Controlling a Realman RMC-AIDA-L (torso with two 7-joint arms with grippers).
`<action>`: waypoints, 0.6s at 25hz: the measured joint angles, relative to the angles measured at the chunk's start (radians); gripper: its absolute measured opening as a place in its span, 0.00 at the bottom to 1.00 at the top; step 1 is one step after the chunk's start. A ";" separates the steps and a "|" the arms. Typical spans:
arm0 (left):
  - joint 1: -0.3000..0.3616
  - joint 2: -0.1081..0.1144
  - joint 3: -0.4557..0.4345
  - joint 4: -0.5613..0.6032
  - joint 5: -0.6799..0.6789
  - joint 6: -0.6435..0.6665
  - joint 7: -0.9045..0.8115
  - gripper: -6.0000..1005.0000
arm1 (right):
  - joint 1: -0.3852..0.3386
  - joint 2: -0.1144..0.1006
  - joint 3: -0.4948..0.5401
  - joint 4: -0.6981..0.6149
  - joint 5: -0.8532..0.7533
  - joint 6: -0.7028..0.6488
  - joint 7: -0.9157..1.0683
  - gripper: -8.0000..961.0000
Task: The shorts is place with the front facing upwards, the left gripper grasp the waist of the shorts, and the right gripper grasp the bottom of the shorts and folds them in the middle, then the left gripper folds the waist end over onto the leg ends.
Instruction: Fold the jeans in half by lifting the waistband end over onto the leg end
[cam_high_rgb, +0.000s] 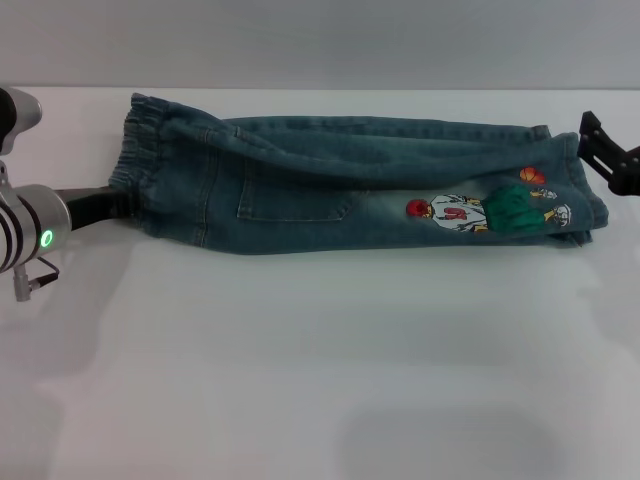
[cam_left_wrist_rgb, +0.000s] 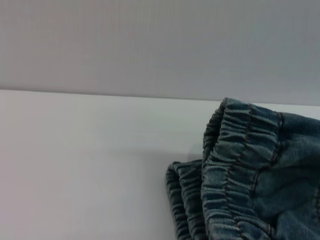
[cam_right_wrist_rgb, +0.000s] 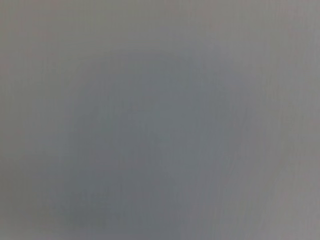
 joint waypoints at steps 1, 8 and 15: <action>0.001 0.000 0.001 -0.003 0.000 0.001 0.000 0.33 | 0.000 0.000 0.000 0.001 0.000 0.001 0.000 0.85; 0.029 0.000 0.014 -0.072 -0.004 -0.002 -0.001 0.24 | 0.000 0.000 0.003 0.001 0.000 0.010 0.000 0.84; 0.066 0.000 0.030 -0.175 -0.029 -0.031 -0.001 0.19 | 0.004 0.001 0.003 -0.009 0.000 0.010 0.001 0.84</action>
